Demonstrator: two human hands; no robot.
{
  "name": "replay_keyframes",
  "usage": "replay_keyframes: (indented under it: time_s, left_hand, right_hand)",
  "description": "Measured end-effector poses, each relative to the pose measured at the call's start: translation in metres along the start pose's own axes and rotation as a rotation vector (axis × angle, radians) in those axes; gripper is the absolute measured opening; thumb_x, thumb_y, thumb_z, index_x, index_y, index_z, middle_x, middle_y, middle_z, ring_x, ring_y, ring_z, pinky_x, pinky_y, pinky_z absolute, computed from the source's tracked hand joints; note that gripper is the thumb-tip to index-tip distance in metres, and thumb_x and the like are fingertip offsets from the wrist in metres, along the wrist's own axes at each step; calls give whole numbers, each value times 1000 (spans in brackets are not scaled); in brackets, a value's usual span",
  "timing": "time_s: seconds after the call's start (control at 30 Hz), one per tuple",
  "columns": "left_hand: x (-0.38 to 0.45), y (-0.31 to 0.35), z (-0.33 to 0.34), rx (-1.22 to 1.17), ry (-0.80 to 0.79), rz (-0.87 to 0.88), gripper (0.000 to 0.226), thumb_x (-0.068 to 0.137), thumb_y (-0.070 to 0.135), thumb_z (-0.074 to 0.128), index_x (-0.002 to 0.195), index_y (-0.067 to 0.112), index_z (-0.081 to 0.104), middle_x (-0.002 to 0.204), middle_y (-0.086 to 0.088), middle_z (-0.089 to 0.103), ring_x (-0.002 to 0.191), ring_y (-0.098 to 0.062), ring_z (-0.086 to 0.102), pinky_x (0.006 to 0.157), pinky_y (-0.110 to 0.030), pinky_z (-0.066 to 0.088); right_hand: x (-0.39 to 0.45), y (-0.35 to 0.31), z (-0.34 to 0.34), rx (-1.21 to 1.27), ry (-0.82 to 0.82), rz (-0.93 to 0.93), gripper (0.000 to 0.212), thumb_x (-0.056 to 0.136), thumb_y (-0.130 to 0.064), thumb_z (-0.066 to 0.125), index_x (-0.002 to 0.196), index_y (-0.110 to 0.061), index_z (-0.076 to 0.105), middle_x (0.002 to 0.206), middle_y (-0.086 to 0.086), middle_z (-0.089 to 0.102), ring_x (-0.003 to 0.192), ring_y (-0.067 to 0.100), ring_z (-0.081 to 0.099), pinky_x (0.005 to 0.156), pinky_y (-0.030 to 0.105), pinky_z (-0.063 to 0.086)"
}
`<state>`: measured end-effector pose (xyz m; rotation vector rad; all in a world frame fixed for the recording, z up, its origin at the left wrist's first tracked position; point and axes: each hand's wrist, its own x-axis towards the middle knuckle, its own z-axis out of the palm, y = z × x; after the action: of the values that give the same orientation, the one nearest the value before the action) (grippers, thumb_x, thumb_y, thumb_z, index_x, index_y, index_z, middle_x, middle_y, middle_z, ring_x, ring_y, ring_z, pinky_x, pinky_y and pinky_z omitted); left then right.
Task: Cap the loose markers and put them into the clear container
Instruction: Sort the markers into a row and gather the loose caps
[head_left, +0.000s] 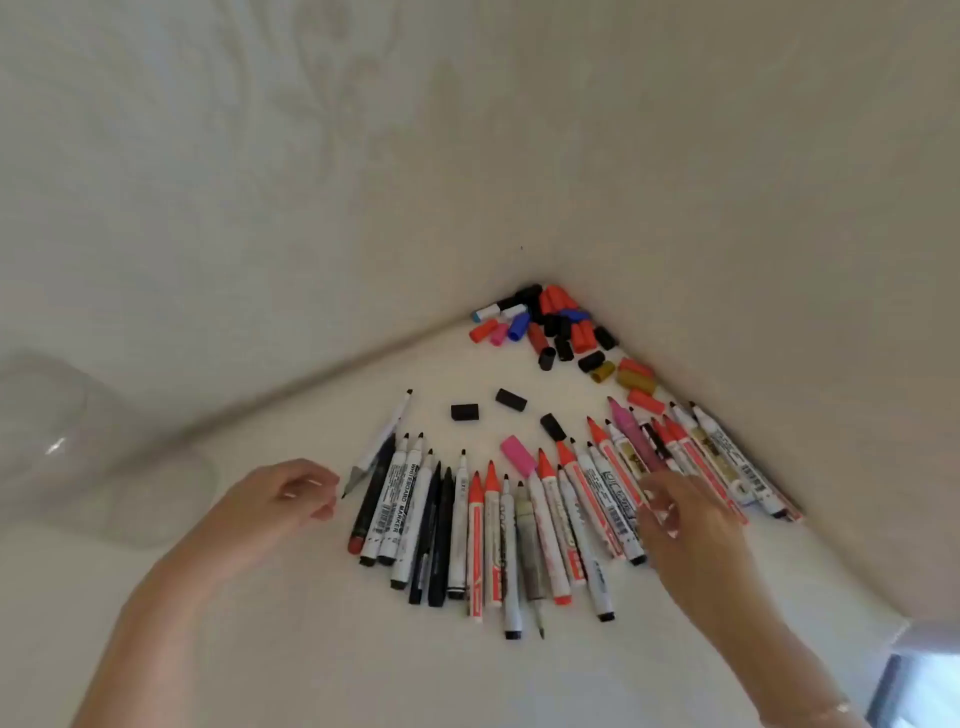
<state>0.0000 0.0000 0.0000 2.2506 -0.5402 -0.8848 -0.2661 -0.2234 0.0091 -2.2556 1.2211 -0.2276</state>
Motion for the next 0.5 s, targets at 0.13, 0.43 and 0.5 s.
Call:
replay_keyframes:
  time_s: [0.13, 0.43, 0.5]
  left_hand:
    - [39, 17, 7, 70, 66, 115, 7, 90, 19, 64, 89, 24, 68, 80, 3, 75, 81, -13, 71, 86, -37, 50]
    - [86, 79, 6, 365, 20, 358, 4, 91, 23, 62, 90, 25, 65, 80, 3, 74, 82, -9, 70, 83, -27, 47]
    - [89, 95, 11, 371, -19, 417, 4, 92, 23, 62, 93, 24, 65, 83, 3, 74, 82, -8, 70, 81, -25, 47]
  right_hand:
    - [31, -24, 26, -124, -80, -151, 26, 93, -27, 54, 119, -22, 55, 117, -6, 51, 87, 7, 51, 73, 15, 41]
    - [39, -35, 50, -419, -112, -283, 25, 95, -40, 43, 109, -20, 49, 116, 0, 44, 109, 15, 44, 95, 27, 40]
    - [38, -38, 52, -453, -92, -294, 26, 96, -38, 42, 110, -19, 51, 115, 1, 43, 110, 17, 44, 99, 30, 38]
